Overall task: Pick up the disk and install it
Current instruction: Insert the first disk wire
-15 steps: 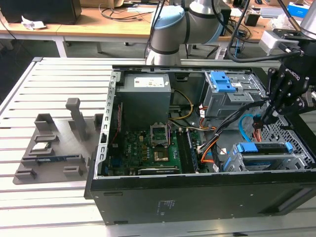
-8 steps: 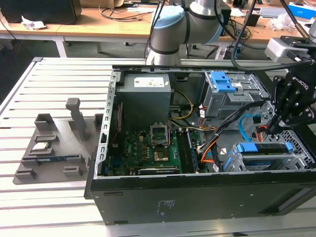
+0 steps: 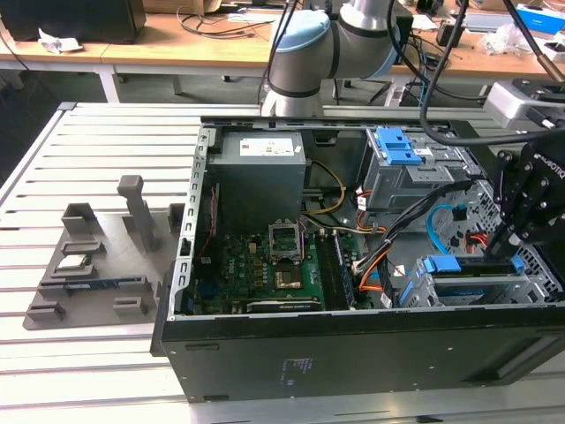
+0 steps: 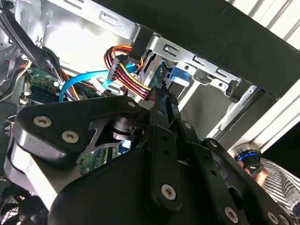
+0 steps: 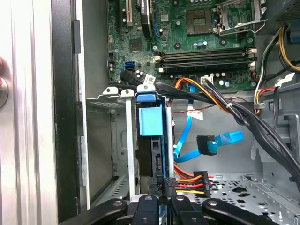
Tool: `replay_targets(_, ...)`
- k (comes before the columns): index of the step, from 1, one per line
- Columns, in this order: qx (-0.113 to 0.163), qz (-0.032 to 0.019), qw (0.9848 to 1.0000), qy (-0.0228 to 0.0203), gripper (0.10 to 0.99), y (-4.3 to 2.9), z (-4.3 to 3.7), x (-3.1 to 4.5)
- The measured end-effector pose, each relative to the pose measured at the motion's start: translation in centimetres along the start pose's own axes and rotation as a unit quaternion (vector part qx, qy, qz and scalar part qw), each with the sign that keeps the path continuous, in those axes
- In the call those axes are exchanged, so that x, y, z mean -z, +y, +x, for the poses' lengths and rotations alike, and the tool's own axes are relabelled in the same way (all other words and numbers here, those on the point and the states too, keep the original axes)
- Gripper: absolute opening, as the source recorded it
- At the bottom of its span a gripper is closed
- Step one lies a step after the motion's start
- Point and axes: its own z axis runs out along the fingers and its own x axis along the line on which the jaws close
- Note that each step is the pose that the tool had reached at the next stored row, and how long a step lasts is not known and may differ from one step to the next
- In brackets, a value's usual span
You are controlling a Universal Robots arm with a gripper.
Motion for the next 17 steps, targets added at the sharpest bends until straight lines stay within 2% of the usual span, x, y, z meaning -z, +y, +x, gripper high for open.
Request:
replay_targets(5, 0.0, 0.0, 1.0, 0.0001, 0.165, -0.02, -0.05, -0.38)
replay_targets(17, 0.001, 0.0001, 1.0, 0.0001, 0.165, -0.06, -0.12, -0.64)
